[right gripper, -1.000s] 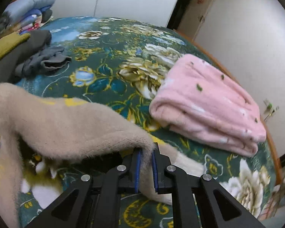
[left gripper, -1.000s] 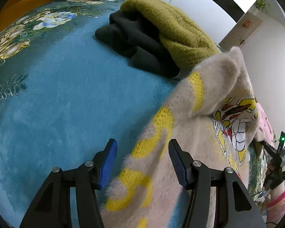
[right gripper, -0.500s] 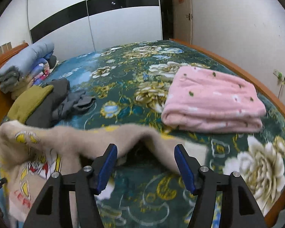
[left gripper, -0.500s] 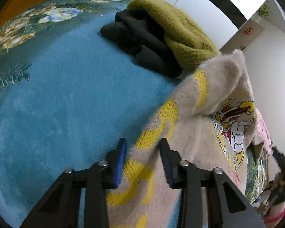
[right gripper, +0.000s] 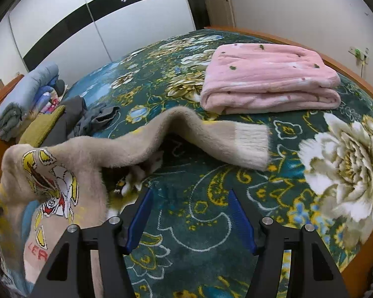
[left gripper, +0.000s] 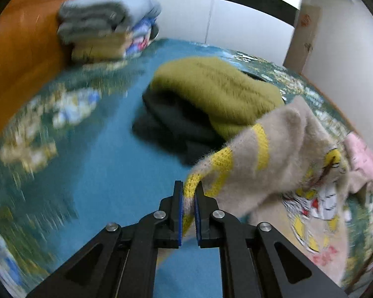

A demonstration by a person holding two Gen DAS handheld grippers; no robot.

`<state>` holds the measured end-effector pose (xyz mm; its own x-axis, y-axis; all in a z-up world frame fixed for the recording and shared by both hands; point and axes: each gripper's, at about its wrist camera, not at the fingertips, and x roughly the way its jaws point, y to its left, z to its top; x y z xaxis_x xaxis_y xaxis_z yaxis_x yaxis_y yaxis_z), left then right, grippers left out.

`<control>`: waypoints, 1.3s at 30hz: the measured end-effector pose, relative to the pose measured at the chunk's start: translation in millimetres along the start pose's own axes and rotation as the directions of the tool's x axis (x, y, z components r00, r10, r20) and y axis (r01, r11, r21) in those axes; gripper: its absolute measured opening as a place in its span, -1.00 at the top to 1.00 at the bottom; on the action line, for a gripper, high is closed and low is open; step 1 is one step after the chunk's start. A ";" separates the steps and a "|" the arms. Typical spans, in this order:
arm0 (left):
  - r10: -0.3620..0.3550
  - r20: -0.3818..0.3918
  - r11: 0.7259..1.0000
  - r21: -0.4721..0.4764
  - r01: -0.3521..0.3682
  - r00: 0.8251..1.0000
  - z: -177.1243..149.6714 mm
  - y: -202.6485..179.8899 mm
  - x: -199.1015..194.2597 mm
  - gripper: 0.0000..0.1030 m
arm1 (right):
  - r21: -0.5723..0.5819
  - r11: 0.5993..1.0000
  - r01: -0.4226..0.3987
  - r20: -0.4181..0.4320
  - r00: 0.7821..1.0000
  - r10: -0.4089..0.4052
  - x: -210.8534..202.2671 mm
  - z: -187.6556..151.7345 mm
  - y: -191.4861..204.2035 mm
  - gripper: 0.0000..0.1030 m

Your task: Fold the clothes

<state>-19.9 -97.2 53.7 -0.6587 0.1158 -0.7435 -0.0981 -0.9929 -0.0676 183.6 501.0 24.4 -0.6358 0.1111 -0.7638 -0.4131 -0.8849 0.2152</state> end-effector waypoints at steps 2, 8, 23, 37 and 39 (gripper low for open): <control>0.036 -0.017 0.999 0.031 -0.035 0.999 13.4 -2.4 19.8 0.85 | 0.014 1.000 0.001 -0.004 1.000 -0.001 -0.7 -3.1 -4.3 -0.29; 0.052 -0.190 0.993 -0.094 -0.071 0.980 28.4 9.5 103.3 0.83 | 0.010 1.000 -0.026 -0.032 0.999 0.026 1.7 -11.4 -1.3 -0.29; -0.188 -0.098 0.954 -0.254 0.159 0.977 -40.4 -1.8 3.7 -0.22 | -0.051 0.985 -0.164 -0.096 0.983 0.159 14.9 -24.9 33.6 -0.29; -0.449 -0.203 0.846 -0.409 0.342 0.870 -81.4 -58.4 79.4 -0.22 | 0.146 0.906 -0.397 -0.274 0.864 0.423 55.4 -68.2 62.3 -0.33; -0.476 -0.195 0.828 -0.428 0.362 0.858 -79.5 -59.7 84.7 -0.22 | 0.162 0.894 -0.417 -0.278 0.850 0.447 57.0 -71.0 65.3 -0.33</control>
<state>-10.5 -30.4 -58.1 -0.3726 0.5660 -0.7354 0.0000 -0.7925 -0.6099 166.7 417.4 -48.2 -0.5443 -0.4266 -0.7223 -0.2098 -0.7645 0.6095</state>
